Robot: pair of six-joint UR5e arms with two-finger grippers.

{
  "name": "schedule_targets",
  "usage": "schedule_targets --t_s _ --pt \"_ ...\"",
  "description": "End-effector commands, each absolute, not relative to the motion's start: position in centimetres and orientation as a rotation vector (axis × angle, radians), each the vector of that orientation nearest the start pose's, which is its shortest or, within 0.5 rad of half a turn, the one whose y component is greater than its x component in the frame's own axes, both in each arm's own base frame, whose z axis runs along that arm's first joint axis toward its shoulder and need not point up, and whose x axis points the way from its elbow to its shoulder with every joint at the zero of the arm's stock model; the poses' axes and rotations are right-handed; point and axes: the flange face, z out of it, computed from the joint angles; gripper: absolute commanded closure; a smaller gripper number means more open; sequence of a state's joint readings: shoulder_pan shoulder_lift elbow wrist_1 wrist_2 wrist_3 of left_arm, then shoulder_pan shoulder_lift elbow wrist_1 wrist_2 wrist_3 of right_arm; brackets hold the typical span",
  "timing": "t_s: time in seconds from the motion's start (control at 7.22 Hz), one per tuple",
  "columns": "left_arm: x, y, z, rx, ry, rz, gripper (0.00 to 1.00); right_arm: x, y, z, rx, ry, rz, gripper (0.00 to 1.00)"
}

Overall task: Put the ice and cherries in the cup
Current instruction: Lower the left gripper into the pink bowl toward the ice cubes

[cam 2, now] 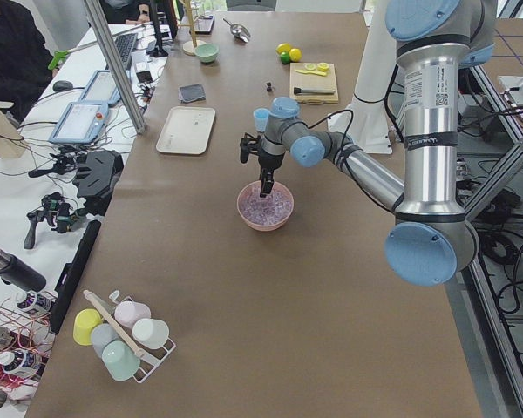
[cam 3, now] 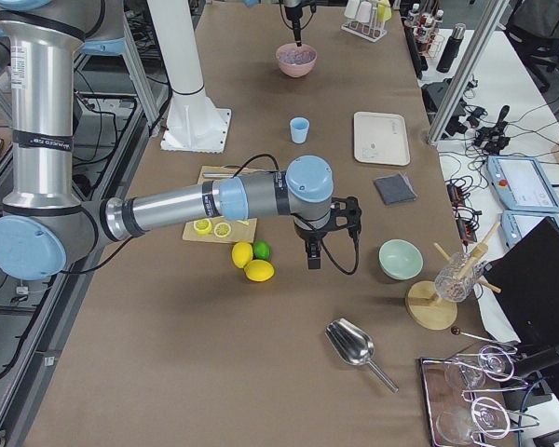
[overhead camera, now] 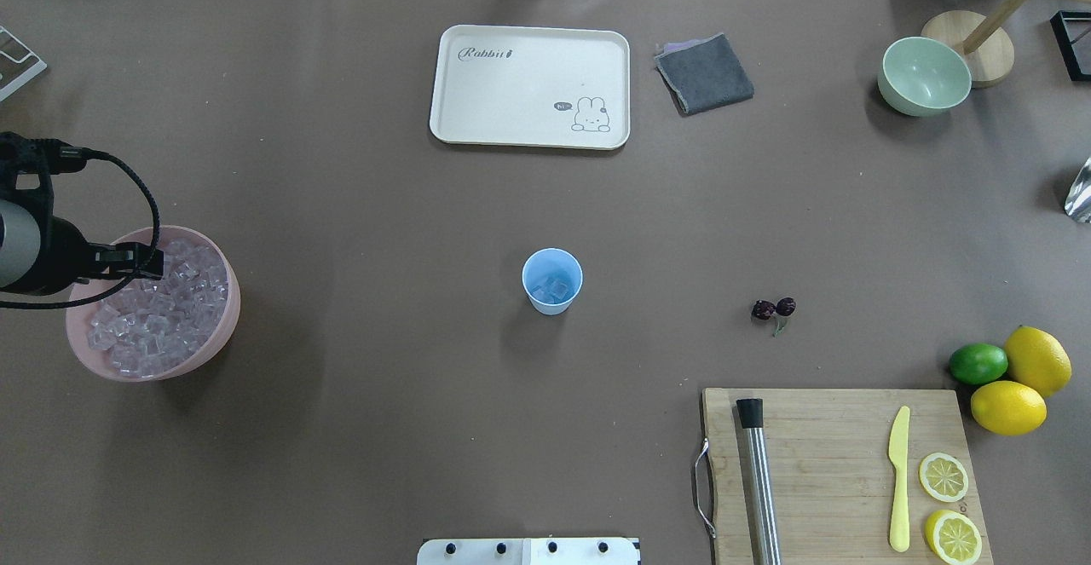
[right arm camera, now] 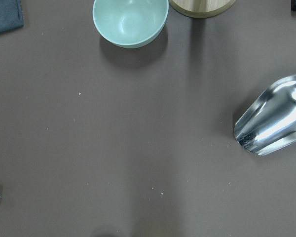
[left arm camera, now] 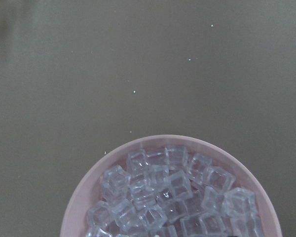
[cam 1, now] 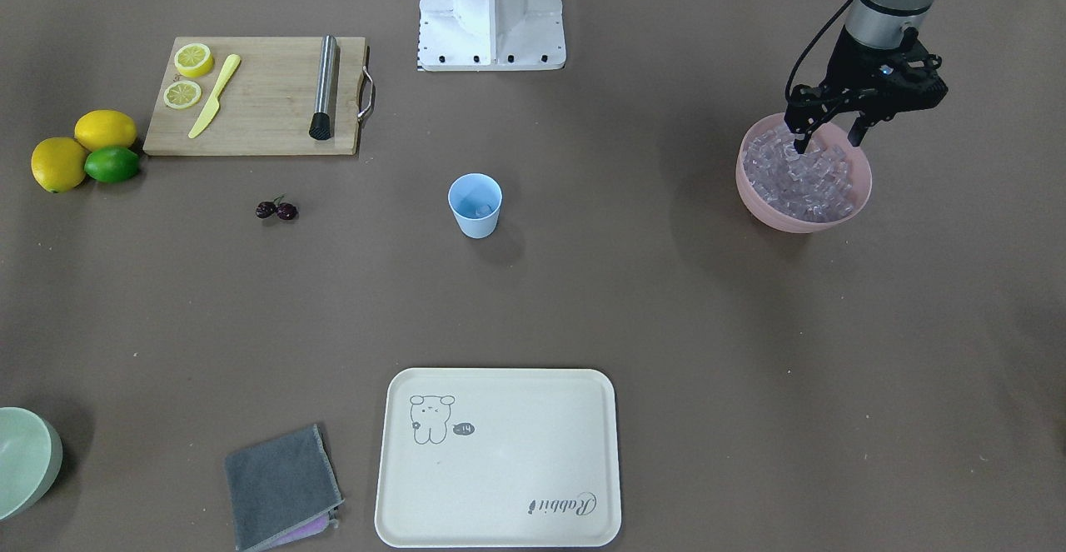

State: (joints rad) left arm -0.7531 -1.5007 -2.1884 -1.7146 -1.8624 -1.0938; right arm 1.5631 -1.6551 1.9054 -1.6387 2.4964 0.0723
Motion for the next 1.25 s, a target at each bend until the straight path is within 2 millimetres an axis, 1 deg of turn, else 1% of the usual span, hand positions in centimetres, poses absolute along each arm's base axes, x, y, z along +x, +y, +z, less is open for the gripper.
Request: schedule_targets --t_s 0.0,0.14,0.28,0.42,0.55,0.97,1.11 --pt "27.7 -37.7 40.5 0.123 0.715 -0.155 0.19 4.9 -45.3 52.8 0.132 -0.945 -0.026 0.00" --pt "29.3 -38.8 42.5 0.135 0.734 -0.154 0.19 4.9 -45.3 52.8 0.130 -0.942 -0.019 0.00" --pt "30.1 -39.2 44.4 0.141 0.754 -0.148 0.19 4.9 -45.3 52.8 0.129 -0.942 -0.018 0.00" --pt "30.1 -39.1 44.3 0.144 0.758 -0.147 0.19 5.0 -45.2 53.0 0.124 -0.941 -0.016 0.00" --pt "30.0 -38.9 44.3 0.140 0.759 -0.146 0.22 5.0 -45.2 53.0 0.124 -0.941 -0.016 0.00" --pt "30.3 -37.4 45.6 0.116 0.738 -0.119 0.23 4.9 -44.9 53.2 0.114 -0.943 -0.001 0.00" --pt "30.7 -36.6 44.9 0.097 0.760 -0.093 0.23 5.0 -44.9 53.2 0.114 -0.942 0.000 0.00"
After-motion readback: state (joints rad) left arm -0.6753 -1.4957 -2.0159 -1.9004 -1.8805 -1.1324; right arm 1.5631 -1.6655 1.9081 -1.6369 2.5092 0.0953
